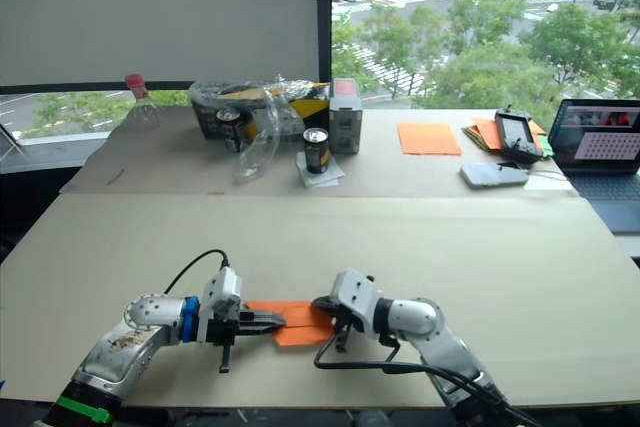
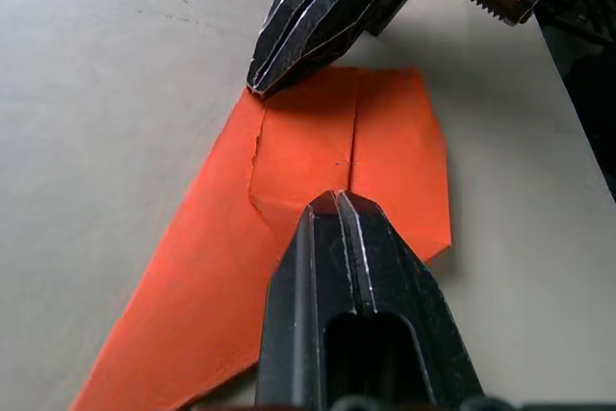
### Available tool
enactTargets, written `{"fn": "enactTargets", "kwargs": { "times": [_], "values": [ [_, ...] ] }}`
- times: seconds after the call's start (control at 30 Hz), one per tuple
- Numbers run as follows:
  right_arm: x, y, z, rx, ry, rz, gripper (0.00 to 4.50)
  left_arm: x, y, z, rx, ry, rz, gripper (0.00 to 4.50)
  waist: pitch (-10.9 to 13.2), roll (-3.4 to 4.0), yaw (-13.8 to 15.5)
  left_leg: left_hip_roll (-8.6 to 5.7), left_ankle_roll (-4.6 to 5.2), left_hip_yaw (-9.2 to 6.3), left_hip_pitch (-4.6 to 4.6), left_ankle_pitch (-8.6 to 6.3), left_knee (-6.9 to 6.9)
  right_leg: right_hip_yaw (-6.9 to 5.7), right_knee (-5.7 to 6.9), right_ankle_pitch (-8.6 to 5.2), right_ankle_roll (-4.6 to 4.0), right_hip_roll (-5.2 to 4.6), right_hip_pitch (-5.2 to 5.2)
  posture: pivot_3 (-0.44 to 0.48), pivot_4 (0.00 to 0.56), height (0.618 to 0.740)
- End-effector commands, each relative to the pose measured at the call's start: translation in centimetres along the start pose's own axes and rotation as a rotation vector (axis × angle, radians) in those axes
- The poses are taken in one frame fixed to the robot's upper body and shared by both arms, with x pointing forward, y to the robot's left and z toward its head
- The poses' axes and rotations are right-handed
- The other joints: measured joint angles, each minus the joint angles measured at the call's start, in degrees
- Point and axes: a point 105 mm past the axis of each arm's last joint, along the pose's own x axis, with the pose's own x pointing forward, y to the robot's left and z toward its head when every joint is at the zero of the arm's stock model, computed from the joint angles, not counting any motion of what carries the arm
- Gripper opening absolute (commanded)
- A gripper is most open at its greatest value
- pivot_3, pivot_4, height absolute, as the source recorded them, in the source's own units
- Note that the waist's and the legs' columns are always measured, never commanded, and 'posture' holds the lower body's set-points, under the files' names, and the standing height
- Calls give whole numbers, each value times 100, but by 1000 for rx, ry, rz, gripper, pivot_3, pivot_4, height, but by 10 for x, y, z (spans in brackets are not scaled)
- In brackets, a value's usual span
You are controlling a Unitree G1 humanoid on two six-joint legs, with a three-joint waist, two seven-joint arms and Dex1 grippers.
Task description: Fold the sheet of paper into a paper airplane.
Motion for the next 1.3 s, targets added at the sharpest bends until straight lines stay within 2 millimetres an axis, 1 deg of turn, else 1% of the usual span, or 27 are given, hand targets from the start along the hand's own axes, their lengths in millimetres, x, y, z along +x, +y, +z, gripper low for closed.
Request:
{"fn": "enactTargets", "kwargs": {
  "times": [0.03,0.13,0.23,0.33,0.4,0.5,0.53,0.6,0.67,0.73,0.8,0.87,0.93,1.0,1.13,1.2,1.23,1.27,1.3],
  "values": [
    [0,8,-21,61,75,17,42,-1,6,-15,-4,58,25,0,0,1,2,0,0,0,2,0,0,0,0,0,0,0,1,0,150,730],
    [1,8,-21,57,79,17,42,-1,4,-29,-39,90,20,0,-1,2,10,-1,0,0,10,0,0,0,0,0,0,-1,11,0,150,730],
    [0,7,-22,54,83,15,42,1,-5,-42,-15,121,-15,0,-6,9,11,-1,0,0,15,0,0,0,1,0,0,-1,16,0,150,730],
    [0,7,-22,54,84,13,42,1,-6,-44,-18,112,-12,0,-9,15,11,-1,0,0,15,0,0,0,1,0,0,-1,16,0,150,730],
    [0,7,-22,55,83,10,42,0,-3,-47,-19,106,8,0,-11,18,11,-1,0,0,15,0,0,0,1,0,0,-1,16,0,150,730],
    [1,6,-22,56,84,7,42,-2,3,-46,53,112,44,0,-17,28,11,-1,0,0,17,0,0,0,1,0,0,-1,19,0,150,730],
    [1,6,-22,56,84,6,42,-2,5,-44,81,111,50,0,-19,31,13,-1,0,1,18,0,0,0,1,0,0,-1,20,0,150,730],
    [1,6,-22,55,84,5,42,-3,9,-32,103,79,63,0,-19,31,14,-1,0,0,19,1,0,0,3,1,0,-1,21,0,150,730],
    [1,5,-22,54,83,4,42,-9,17,-7,95,16,95,0,-18,30,12,-1,-1,0,19,2,0,0,6,1,0,-1,20,0,150,730],
    [1,4,-22,52,79,2,42,-18,24,19,51,-49,111,0,-7,18,7,-1,-1,-1,16,2,1,0,11,1,0,0,16,0,150,730],
    [2,1,-19,48,64,-5,42,-28,26,36,9,-83,114,0,6,2,-2,2,-1,-5,9,3,2,-2,15,1,1,4,4,0,150,730],
    [2,-2,-16,39,59,-10,42,-37,28,46,-18,-81,117,0,9,3,-15,4,-1,-6,1,3,1,-2,14,1,0,7,-6,0,150,730],
    [3,-4,-12,5,55,-9,42,-46,30,46,7,-15,136,0,10,4,-27,3,-1,-4,-4,2,0,-1,9,0,1,5,-8,0,150,730],
    [3,-7,-6,-2,42,-14,42,-51,33,41,60,66,154,0,13,5,-23,0,-1,-1,-6,2,0,1,5,1,1,1,-9,0,150,730],
    [-3,-19,14,-32,-1,-35,42,-55,29,44,50,97,124,0,29,1,-1,-1,-3,-1,-21,3,0,0,8,3,-3,1,-27,0,150,730],
    [-7,-25,25,-33,-29,-57,42,-54,25,44,40,105,100,0,30,1,19,-1,-8,-1,-57,7,2,1,15,7,-7,1,-65,0,150,730],
    [-8,-27,29,-28,-38,-66,42,-54,24,44,36,107,93,0,32,1,28,-2,-9,-5,-81,9,5,-2,19,14,-18,1,-88,0,150,730],
    [-12,-28,36,9,-75,-67,42,-53,20,44,26,110,77,0,33,1,29,-2,-9,-5,-90,9,6,-2,23,30,-45,1,-98,0,150,730],
    [-17,-28,43,36,-101,-61,42,-53,17,44,15,109,63,0,35,1,28,-3,-9,-5,-98,9,6,-2,24,32,-48,1,-106,0,150,730]
  ]
}}
